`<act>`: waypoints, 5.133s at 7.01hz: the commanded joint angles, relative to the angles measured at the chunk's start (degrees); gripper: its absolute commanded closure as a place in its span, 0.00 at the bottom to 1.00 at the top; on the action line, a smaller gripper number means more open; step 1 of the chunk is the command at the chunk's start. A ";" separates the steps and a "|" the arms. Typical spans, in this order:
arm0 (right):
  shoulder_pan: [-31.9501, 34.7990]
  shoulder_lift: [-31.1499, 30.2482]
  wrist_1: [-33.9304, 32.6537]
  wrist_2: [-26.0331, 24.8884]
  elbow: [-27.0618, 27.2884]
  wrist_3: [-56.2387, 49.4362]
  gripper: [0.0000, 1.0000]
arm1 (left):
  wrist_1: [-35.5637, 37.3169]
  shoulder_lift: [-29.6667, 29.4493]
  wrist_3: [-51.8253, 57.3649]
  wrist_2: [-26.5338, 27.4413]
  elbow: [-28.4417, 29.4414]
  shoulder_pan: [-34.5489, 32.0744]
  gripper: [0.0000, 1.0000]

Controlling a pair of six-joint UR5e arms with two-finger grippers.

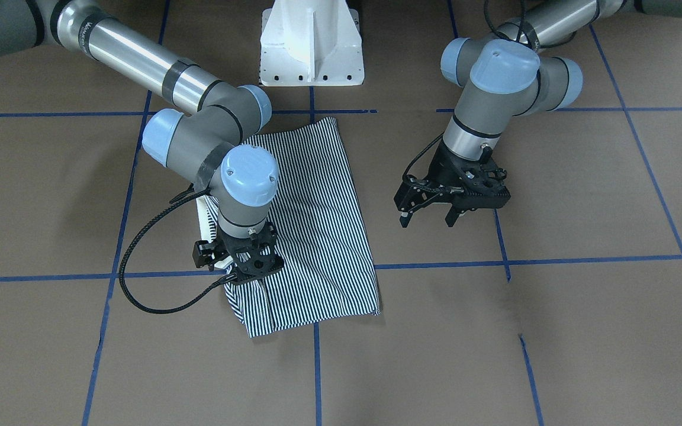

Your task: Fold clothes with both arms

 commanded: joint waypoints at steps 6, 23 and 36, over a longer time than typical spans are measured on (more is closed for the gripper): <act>0.04 -0.14 0.47 2.01 0.00 0.23 0.83 | -0.06 0.02 0.00 0.00 0.05 0.00 0.00; 8.21 -0.33 6.44 8.85 -1.76 -6.64 0.00 | -0.41 -0.68 -0.53 0.09 -1.97 -0.09 0.00; 11.55 -12.76 6.00 19.65 12.07 -5.33 0.00 | 0.11 -0.25 -17.49 -6.46 -2.93 3.67 0.00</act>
